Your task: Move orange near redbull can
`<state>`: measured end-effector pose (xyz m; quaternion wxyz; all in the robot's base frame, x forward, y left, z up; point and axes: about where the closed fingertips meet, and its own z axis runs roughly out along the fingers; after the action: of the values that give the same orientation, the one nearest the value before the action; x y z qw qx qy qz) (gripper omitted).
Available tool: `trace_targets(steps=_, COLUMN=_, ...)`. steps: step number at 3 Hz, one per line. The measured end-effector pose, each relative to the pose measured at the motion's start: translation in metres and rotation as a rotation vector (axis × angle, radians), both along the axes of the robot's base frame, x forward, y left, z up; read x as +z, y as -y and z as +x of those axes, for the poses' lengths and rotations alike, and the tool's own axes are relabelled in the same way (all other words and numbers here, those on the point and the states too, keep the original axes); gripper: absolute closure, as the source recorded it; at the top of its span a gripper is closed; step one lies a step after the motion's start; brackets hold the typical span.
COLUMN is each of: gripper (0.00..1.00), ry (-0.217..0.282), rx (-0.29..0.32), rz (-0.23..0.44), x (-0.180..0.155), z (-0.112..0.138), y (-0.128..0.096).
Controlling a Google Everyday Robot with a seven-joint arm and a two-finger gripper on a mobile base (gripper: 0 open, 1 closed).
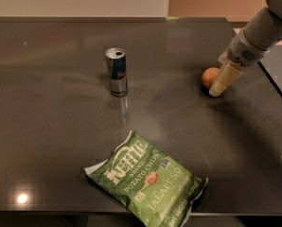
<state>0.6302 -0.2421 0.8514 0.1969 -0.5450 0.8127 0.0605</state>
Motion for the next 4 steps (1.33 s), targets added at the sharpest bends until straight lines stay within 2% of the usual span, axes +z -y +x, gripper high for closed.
trace_targets(steps=1, gripper=0.49, ry=-0.004, rx=0.013, rz=0.023, x=0.0, z=-0.003, y=-0.008)
trace_targets(steps=2, gripper=0.72, ry=-0.002, rx=0.035, rz=0.045, x=0.006, z=-0.01, y=-0.019)
trace_targets(steps=3, gripper=0.95, ry=0.005, rx=0.103, rz=0.071, x=0.026, z=-0.019, y=-0.053)
trace_targets(steps=4, gripper=1.0, ry=0.012, rx=0.186, rz=0.098, x=0.038, z=-0.028, y=-0.096)
